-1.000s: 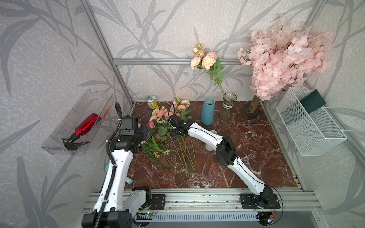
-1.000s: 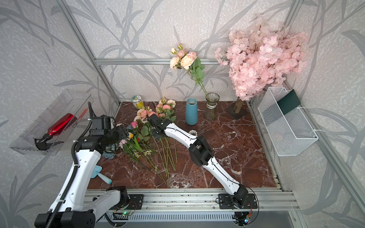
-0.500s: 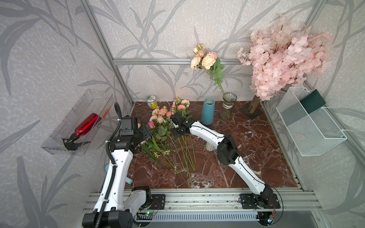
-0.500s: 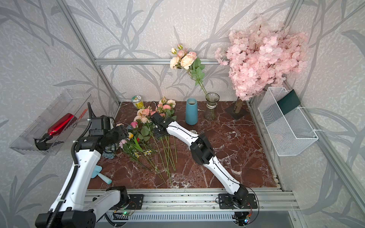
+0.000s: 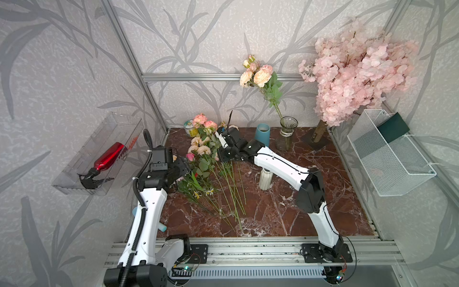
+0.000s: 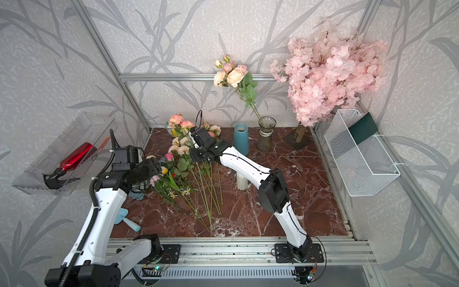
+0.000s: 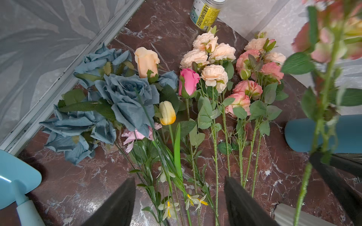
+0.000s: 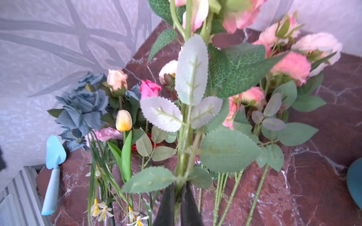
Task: Place the pink flowers into the vase
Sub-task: Pick up the flower at the center of the board.
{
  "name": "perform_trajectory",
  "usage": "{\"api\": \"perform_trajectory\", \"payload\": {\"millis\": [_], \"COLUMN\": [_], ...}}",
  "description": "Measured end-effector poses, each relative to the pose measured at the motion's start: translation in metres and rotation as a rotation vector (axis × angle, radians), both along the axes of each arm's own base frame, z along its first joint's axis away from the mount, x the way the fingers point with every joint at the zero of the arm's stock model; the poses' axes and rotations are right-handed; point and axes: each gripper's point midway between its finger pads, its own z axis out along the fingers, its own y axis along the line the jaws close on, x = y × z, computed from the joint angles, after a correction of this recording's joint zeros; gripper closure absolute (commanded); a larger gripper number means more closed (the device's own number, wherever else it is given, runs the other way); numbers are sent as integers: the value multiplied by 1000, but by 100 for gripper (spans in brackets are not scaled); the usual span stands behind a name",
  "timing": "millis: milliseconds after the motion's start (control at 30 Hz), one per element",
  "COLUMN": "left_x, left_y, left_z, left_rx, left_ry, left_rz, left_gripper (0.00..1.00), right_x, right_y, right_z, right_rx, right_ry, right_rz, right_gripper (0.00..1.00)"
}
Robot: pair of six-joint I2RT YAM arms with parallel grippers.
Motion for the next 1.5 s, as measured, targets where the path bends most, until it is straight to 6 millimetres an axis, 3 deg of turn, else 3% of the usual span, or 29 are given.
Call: {"api": "perform_trajectory", "payload": {"millis": [333, 600, 700, 800, 933, 1033, 1133, 1300, 1500], "left_x": [1, 6, 9, 17, 35, 46, 54, 64, 78], "left_y": [2, -6, -12, -26, -57, -77, -89, -101, -113], "left_z": [1, -2, -1, 1, 7, 21, 53, 92, 104], "left_rx": [-12, -58, -96, -187, -413, -569, -665, -783, -903], "left_ry": [-6, -14, -33, -78, -187, -272, -373, -490, -521], "left_rz": [9, -18, -38, -73, -144, -200, -263, -351, -411], "left_gripper": [27, 27, 27, 28, 30, 30, 30, 32, 32], "right_x": [-12, -18, -22, -26, -32, -35, -38, -49, -67], "right_y": [-10, -17, -19, -19, -21, -27, -39, -54, -52], "right_z": [32, 95, 110, 107, 86, 74, 70, 86, 115], "right_rx": [106, 217, 253, 266, 265, 276, 304, 404, 526], "right_ry": [-121, -257, -284, -274, -215, -159, -106, -42, -2], "right_rz": [30, 47, 53, 65, 83, 98, 105, 139, 222], "right_gripper": [100, 100, 100, 100, 100, 100, 100, 100, 100]}}
